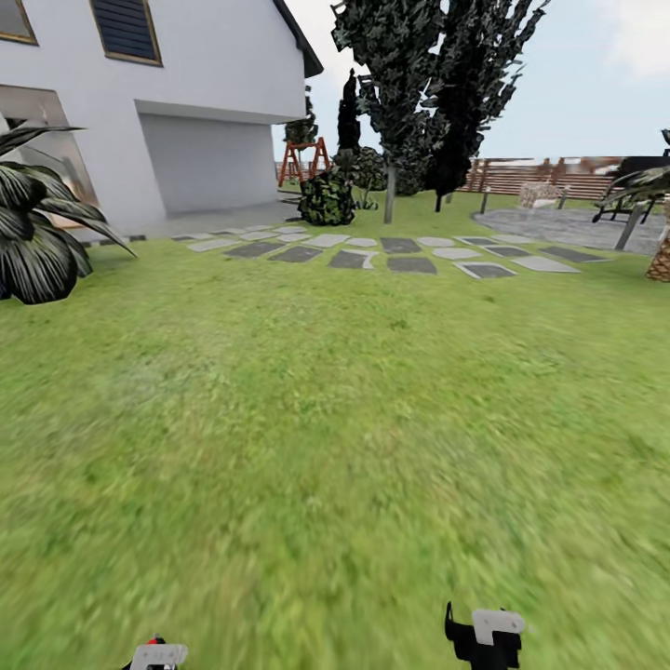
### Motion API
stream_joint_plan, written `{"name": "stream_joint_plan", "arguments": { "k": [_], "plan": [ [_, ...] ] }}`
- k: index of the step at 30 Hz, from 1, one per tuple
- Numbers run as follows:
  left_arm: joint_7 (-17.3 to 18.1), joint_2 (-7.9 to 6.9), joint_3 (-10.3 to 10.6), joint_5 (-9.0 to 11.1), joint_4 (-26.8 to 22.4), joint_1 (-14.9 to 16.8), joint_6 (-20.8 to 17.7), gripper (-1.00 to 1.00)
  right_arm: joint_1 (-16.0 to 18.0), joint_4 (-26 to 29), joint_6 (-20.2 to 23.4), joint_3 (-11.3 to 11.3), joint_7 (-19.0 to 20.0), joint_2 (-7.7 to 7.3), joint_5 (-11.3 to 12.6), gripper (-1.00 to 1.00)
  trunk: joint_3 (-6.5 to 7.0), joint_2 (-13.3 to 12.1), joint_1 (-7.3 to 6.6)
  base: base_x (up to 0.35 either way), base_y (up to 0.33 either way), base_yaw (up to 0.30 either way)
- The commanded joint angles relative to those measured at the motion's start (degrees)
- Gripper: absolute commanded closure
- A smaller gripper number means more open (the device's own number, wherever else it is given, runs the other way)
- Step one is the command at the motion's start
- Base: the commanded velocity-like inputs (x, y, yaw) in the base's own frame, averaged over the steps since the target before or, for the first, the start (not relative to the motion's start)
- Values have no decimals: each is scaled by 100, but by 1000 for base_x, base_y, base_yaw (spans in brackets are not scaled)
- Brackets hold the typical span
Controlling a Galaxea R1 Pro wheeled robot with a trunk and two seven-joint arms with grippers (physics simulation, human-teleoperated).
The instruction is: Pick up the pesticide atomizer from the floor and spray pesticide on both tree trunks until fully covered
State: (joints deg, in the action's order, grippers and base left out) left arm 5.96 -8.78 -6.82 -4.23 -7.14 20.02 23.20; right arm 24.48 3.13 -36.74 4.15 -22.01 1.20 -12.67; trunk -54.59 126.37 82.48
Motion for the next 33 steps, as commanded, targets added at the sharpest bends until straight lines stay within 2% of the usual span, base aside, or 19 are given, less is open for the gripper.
{"name": "stream_joint_plan", "arguments": {
  "k": [1,18,33],
  "plan": [
    [31,-1,-52,-43,2,2,18,100,4,-6,-9,42,-25,3,-60,-100,-5,2,-3,-224,-198,-268],
    [28,-1,-56,-43,0,2,18,100,4,-6,-9,42,-29,3,-60,-100,-5,2,-3,-78,-162,-268],
    [37,8,-49,-29,2,2,18,100,4,-6,-9,42,-26,3,-60,-100,-5,2,-3,0,-12,-268]
  ]
}}
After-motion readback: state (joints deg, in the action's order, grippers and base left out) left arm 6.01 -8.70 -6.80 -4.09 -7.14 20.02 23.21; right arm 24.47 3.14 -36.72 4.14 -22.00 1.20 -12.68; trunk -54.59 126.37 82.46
